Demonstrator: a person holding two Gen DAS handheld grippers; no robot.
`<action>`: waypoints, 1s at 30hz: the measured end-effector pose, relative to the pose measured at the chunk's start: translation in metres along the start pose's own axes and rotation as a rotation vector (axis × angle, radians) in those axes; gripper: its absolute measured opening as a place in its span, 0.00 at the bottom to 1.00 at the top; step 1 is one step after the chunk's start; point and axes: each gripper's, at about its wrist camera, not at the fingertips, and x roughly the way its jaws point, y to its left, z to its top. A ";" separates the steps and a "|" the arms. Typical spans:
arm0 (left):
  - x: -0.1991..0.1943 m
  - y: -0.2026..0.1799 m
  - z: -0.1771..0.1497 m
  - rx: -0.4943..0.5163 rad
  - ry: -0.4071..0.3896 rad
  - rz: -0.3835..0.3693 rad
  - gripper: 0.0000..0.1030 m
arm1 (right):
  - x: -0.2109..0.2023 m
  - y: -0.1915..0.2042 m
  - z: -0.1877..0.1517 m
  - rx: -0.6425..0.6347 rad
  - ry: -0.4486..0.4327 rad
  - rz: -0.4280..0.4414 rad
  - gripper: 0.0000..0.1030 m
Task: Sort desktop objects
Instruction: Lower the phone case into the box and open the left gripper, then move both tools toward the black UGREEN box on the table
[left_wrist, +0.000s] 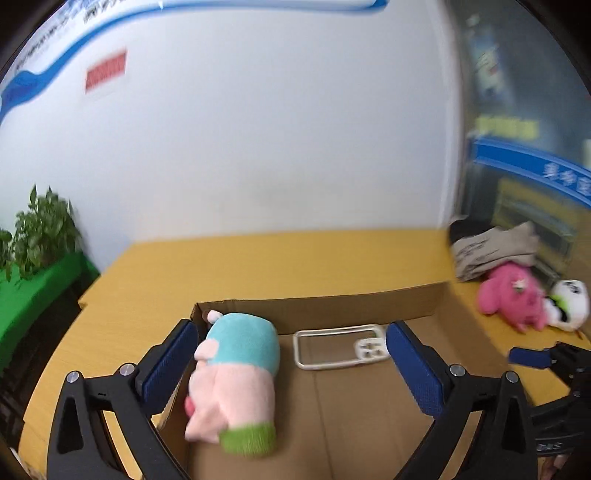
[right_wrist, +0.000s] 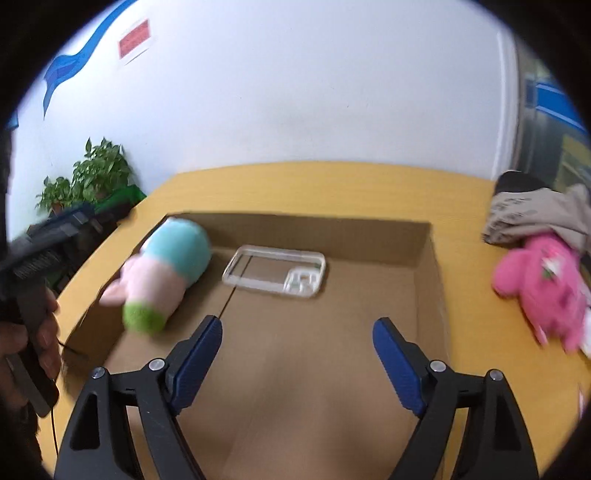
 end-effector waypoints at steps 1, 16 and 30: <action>-0.013 -0.003 -0.007 0.014 0.002 -0.020 1.00 | -0.014 0.005 -0.014 -0.008 -0.003 -0.008 0.81; -0.129 -0.022 -0.051 -0.077 0.009 -0.091 1.00 | -0.105 0.052 -0.044 -0.098 -0.087 -0.020 0.99; -0.152 -0.022 -0.078 -0.101 0.094 -0.116 1.00 | -0.127 0.052 -0.075 -0.095 -0.065 -0.011 0.99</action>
